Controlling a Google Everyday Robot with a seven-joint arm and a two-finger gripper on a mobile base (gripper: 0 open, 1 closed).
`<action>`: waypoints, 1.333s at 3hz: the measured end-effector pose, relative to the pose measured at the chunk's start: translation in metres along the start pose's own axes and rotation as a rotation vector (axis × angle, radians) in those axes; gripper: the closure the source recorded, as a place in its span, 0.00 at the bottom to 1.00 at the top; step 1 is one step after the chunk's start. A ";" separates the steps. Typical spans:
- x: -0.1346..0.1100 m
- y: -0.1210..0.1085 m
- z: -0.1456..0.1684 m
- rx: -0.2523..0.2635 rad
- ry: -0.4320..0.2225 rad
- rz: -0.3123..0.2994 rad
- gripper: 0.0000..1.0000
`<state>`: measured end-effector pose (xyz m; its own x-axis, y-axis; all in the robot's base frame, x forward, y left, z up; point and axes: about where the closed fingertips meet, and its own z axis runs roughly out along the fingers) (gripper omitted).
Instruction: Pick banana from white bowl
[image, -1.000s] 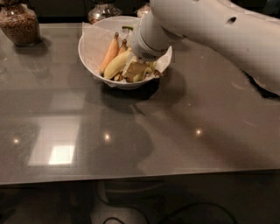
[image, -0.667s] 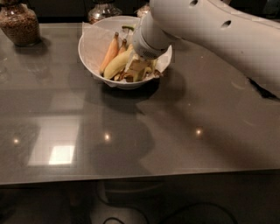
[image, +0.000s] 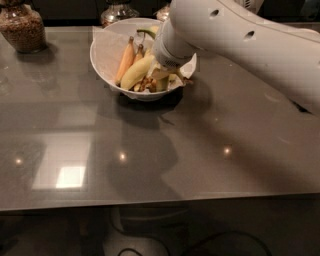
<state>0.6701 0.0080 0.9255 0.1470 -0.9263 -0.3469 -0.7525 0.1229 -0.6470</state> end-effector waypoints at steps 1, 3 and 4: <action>0.000 0.000 0.000 0.002 0.001 -0.001 0.82; -0.008 -0.009 -0.035 0.006 0.000 0.047 1.00; -0.003 -0.009 -0.072 0.014 -0.028 0.093 1.00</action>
Offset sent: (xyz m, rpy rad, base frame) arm -0.0104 -0.0036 0.0272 0.0072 0.0067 -0.0494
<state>0.6298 -0.0165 0.9813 0.0949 -0.9005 -0.4243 -0.7548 0.2128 -0.6205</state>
